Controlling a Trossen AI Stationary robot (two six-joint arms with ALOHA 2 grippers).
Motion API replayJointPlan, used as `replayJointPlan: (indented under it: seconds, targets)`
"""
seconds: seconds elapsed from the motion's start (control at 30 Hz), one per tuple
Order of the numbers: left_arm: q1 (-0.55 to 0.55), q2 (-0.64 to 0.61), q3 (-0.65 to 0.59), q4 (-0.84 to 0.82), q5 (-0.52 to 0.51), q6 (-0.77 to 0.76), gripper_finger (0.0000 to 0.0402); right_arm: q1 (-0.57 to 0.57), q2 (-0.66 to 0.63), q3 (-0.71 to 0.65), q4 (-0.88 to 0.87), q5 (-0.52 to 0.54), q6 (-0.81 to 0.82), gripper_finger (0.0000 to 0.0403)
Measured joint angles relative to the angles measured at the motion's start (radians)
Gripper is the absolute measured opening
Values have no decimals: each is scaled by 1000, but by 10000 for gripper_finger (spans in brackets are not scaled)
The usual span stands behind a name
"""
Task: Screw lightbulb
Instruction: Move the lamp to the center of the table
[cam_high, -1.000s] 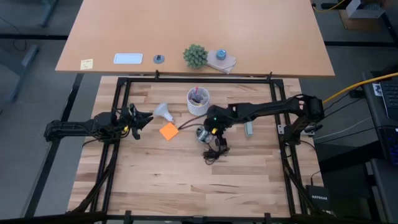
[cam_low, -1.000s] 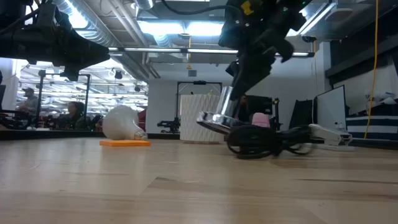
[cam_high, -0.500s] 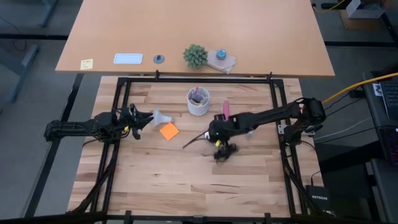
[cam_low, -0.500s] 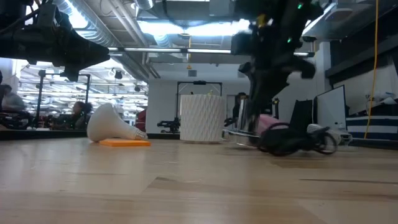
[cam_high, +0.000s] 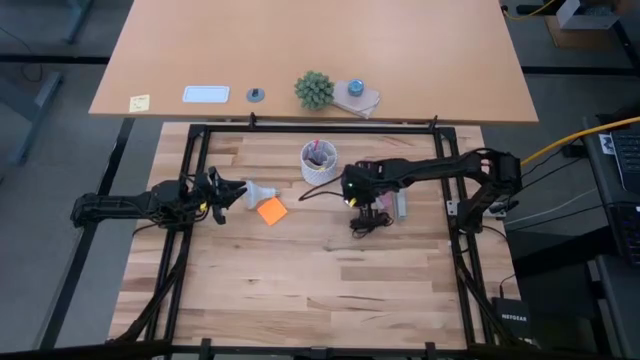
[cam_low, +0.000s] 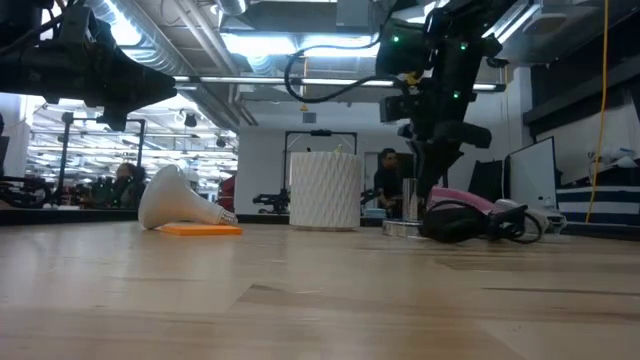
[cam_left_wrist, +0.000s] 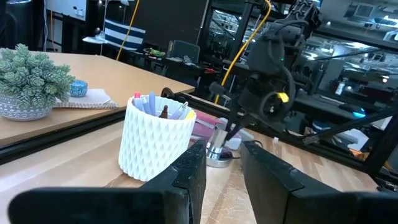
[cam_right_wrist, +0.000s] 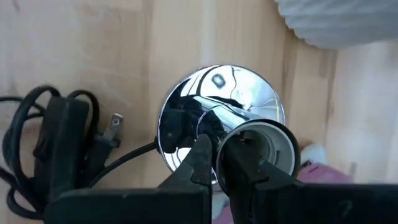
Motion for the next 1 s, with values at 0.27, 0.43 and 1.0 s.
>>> replayJointPlan:
  seconds: [0.27, 0.43, 1.0]
  targets:
    - [0, 0, 0, 0, 0, 0, 93, -2, 4, 45, 1, -133, 17, 21]
    - [0, 0, 0, 0, 0, 8, 93, 85, 4, 101, 23, -170, 32, 21]
    - [0, 3, 0, 0, 0, 21, 93, 213, 91, 104, 138, -168, 30, 24]
